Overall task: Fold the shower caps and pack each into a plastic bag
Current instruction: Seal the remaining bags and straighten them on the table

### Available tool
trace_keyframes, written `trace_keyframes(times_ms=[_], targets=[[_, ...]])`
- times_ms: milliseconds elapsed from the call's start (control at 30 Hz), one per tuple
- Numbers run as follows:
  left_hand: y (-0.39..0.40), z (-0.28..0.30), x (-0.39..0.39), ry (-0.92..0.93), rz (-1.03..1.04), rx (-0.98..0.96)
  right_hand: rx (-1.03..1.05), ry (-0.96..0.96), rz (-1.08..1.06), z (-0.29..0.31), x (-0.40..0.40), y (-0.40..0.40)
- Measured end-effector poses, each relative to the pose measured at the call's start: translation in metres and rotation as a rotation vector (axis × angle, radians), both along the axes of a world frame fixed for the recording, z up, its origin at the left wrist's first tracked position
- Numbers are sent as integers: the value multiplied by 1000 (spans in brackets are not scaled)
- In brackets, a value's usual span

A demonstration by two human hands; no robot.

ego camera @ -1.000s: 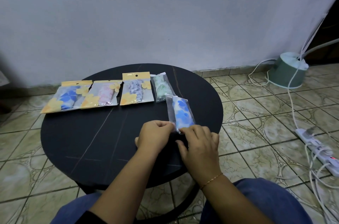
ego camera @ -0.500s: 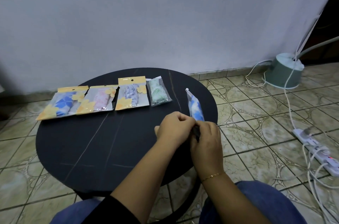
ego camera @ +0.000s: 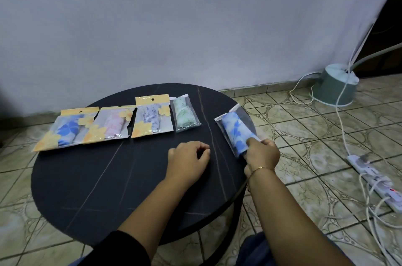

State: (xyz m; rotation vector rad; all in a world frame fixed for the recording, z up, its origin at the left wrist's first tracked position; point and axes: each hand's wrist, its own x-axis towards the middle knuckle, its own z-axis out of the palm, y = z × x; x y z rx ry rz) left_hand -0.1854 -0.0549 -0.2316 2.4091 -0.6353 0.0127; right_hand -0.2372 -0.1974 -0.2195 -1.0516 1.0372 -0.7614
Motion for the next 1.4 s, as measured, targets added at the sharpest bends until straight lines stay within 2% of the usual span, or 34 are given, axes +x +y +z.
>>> trace_keyframes(times_ms=[100, 167, 500, 600, 800, 1000, 1300, 1400], targets=[[5, -4, 13, -46, 17, 15, 241, -137, 22, 8, 17, -4], [4, -8, 20, -84, 20, 36, 298, -179, 31, 14, 28, -6], [-6, -18, 57, -396, 73, 46, 130, -27, -16, 3, 95, -13], [-5, -23, 67, -418, 118, 55, 70, 9, -10, 5, 105, -9], [-6, -24, 69, -456, 123, 71, 150, 57, 92, 8, 117, -11], [-5, -26, 70, -489, 126, 72, 33, 112, 23, 15, 127, -4], [-4, -26, 68, -470, 119, 108, -333, 544, 315, 12, 116, -12], [-3, -24, 67, -453, 112, 119, -536, 629, 344, 6, 110, -13]])
